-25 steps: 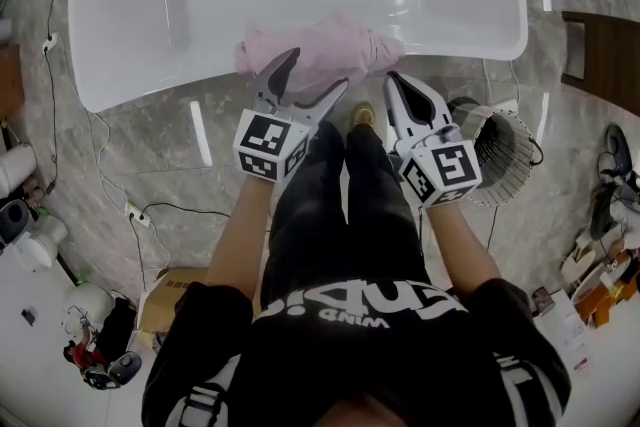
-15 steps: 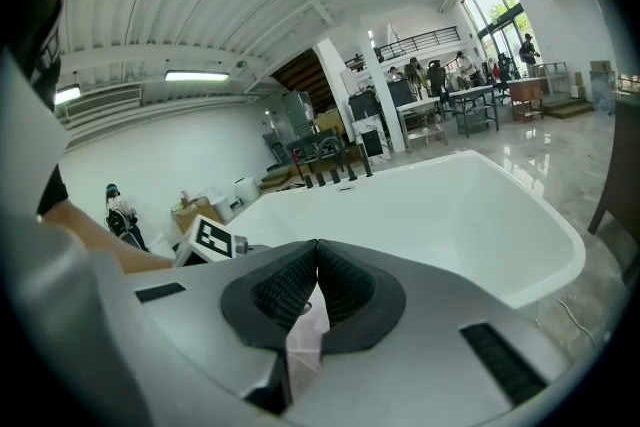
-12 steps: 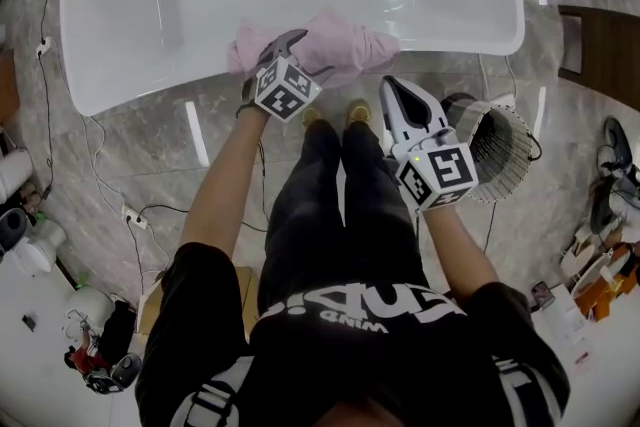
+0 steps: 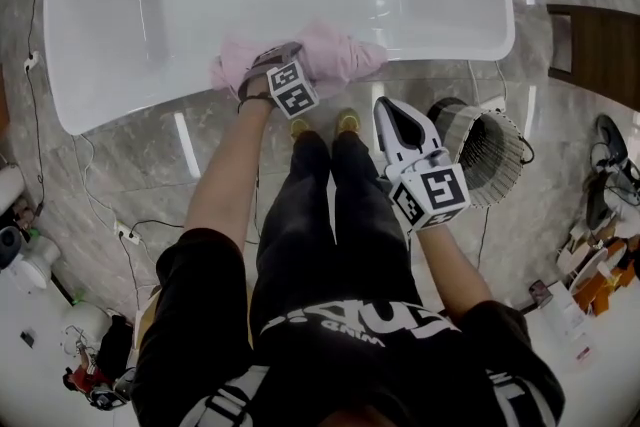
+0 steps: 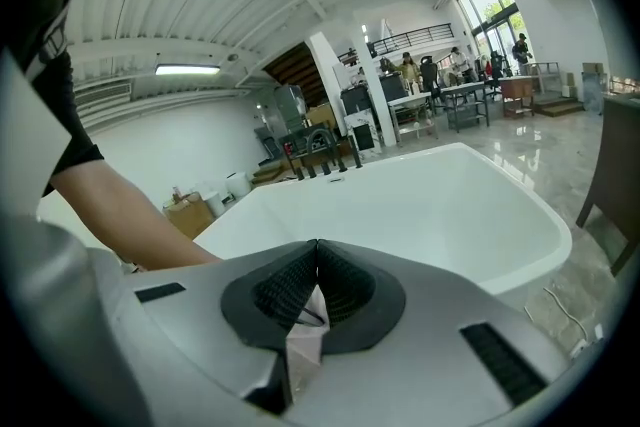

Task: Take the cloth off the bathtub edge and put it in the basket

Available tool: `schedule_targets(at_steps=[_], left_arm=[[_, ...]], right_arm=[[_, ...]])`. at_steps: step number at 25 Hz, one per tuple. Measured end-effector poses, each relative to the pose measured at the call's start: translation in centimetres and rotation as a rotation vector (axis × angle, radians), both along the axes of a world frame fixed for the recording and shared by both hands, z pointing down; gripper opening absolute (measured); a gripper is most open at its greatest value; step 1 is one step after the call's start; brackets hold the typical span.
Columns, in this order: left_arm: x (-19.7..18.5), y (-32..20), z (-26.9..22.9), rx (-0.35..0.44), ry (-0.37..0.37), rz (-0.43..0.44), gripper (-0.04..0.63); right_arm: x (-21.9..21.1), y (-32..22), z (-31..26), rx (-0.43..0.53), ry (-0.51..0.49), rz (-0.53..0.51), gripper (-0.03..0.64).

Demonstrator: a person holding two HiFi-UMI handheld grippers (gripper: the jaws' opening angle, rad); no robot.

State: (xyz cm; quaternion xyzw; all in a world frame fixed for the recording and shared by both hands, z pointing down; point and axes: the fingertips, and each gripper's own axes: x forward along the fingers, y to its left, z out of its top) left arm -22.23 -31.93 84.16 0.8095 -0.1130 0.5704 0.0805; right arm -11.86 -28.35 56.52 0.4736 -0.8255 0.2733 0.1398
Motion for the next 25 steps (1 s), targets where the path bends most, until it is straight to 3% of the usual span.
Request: schedule_targets(at_steps=[6, 10, 14, 16, 18, 21, 25], left_arm=[[-0.2, -0.4, 0.4, 0.004, -0.049, 0.010, 0.379], [-0.4, -0.6, -0.1, 0.053, -0.050, 0.027, 0.289], [-0.5, -0.5, -1.5, 0.049, -0.055, 0.015, 0.231], [-0.6, -0.3, -2.9, 0.036, -0.025, -0.026, 0.194], [-0.7, 0.1, -4.2, 0.004, 0.015, -0.087, 0.077], [-0.9, 1.3, -4.8, -0.041, 0.032, -0.179, 0.074], [-1.0, 1.6, -7.0, -0.041, 0.082, -0.304, 0.074]], right_arm=[[0.3, -0.3, 0.5, -0.009, -0.002, 0.016, 0.014], [0.5, -0.4, 0.6, -0.009, -0.008, 0.020, 0.014], [0.6, -0.5, 0.3, -0.008, -0.010, 0.020, 0.014], [0.4, -0.6, -0.5, 0.000, -0.015, 0.015, 0.014], [0.2, -0.8, -1.6, 0.016, -0.019, 0.007, 0.014], [0.2, -0.9, -2.8, 0.031, -0.016, 0.001, 0.014], [0.5, -0.5, -4.8, 0.061, -0.007, -0.010, 0.014]])
